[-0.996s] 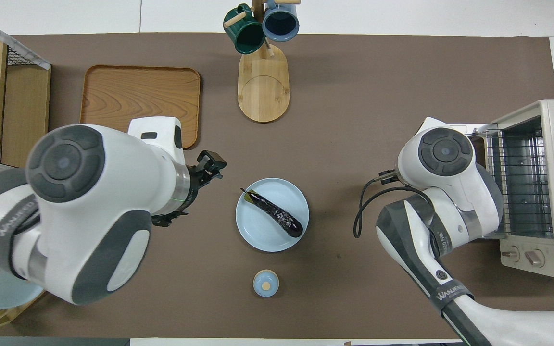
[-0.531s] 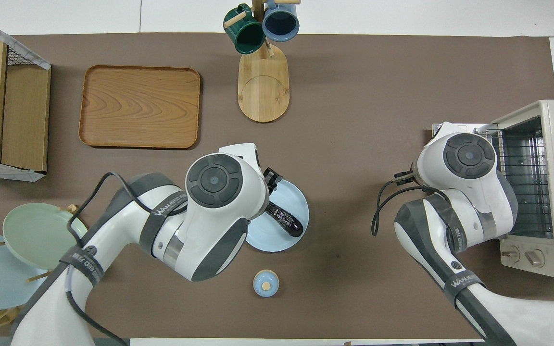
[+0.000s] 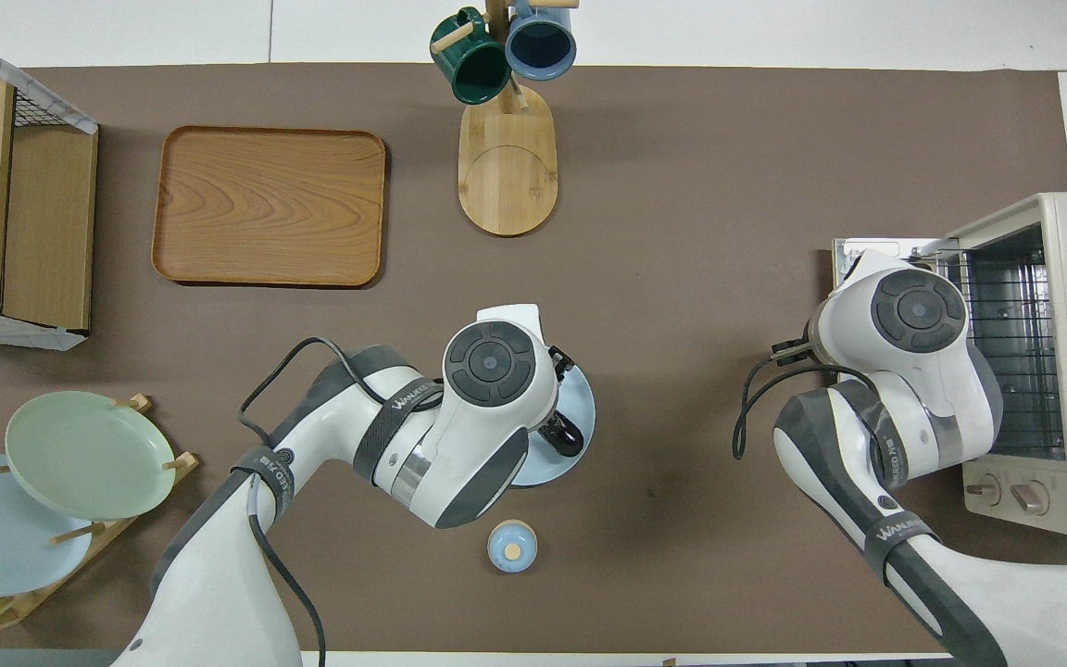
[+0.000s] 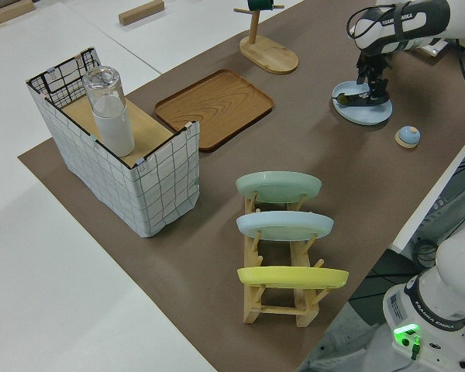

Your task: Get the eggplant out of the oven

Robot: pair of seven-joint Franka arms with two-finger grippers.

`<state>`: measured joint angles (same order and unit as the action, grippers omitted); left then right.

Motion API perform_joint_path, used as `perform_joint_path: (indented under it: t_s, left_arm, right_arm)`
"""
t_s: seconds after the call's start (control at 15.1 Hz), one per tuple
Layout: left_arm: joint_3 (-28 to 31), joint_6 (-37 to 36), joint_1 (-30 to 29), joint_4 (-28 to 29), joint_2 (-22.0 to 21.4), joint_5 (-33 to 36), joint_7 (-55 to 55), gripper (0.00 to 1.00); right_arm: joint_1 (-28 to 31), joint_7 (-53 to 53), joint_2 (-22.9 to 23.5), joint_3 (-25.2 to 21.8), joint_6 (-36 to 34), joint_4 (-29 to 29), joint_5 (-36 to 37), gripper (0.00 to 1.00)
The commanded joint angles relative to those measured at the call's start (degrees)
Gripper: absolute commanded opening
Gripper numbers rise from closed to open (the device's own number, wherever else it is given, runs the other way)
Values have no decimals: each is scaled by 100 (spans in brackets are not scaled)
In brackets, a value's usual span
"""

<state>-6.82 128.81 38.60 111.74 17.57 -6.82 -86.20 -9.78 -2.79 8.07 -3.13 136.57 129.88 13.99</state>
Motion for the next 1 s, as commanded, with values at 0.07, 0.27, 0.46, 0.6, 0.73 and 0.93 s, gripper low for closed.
perform_joint_path:
  t_s: [0.07,0.27,0.46,0.6,0.73,0.93]
  left_arm:
    - [93,162,86,58,-34,5,-55,86]
    - [93,206,104,120,36,5,-64,76]
    - [102,215,218,103,98,14,-72,76]
    - [110,180,209,67,107,14,-72,64]
    - [128,136,209,32,116,58,-46,25]
    - [137,57,121,-64,28,181,-2,0]
  right_arm:
    - [90,121,-16,67,133,73,208,0]
    - [99,94,-33,67,37,73,876,0]
    - [99,94,-33,59,-60,46,1079,0]
    - [55,129,-51,67,-453,-146,1455,0]
    - [90,374,-173,76,-815,-304,1651,0]
    - [300,1068,-349,76,-1455,-743,1564,0]
